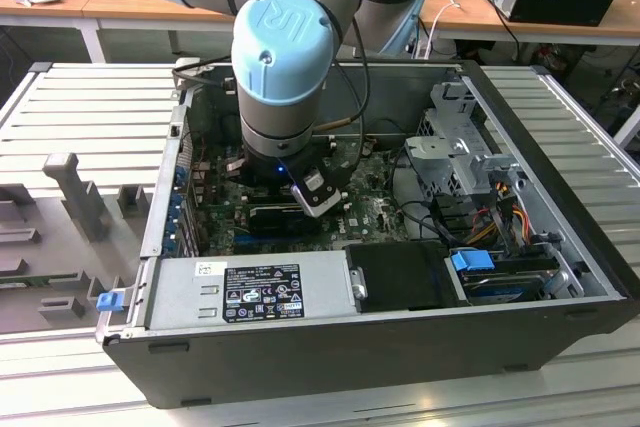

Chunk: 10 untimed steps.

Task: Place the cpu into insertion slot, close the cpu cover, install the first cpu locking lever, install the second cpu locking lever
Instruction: 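Install the second cpu locking lever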

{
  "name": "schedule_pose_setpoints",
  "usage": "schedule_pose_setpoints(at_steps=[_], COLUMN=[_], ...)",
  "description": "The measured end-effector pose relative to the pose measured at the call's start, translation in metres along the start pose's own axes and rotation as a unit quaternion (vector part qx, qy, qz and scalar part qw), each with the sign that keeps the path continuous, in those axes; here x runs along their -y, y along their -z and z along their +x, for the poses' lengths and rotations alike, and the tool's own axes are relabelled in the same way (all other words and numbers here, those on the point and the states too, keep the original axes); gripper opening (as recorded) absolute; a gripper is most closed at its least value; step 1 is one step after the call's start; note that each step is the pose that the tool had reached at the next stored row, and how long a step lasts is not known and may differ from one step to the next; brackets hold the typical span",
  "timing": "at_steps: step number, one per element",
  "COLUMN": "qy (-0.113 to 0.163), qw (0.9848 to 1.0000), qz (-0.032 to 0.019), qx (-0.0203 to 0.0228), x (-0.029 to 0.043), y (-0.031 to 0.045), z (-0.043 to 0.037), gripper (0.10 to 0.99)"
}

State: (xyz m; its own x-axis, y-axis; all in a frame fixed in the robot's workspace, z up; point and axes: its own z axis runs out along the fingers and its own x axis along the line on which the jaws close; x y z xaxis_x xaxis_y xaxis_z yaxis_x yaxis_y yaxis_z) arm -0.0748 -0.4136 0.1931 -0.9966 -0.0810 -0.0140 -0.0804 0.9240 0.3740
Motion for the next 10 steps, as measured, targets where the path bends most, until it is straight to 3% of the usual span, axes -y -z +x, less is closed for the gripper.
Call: schedule_pose_setpoints(at_steps=[7, 10], qy=[0.0, 0.0], qw=[1.0, 1.0], qz=[-0.0046, -0.0059], qx=[0.0003, 0.0005], x=[-0.0024, -0.0043], y=[-0.0046, -0.0004], z=[0.0029, 0.0037], gripper=[0.106, 0.106])
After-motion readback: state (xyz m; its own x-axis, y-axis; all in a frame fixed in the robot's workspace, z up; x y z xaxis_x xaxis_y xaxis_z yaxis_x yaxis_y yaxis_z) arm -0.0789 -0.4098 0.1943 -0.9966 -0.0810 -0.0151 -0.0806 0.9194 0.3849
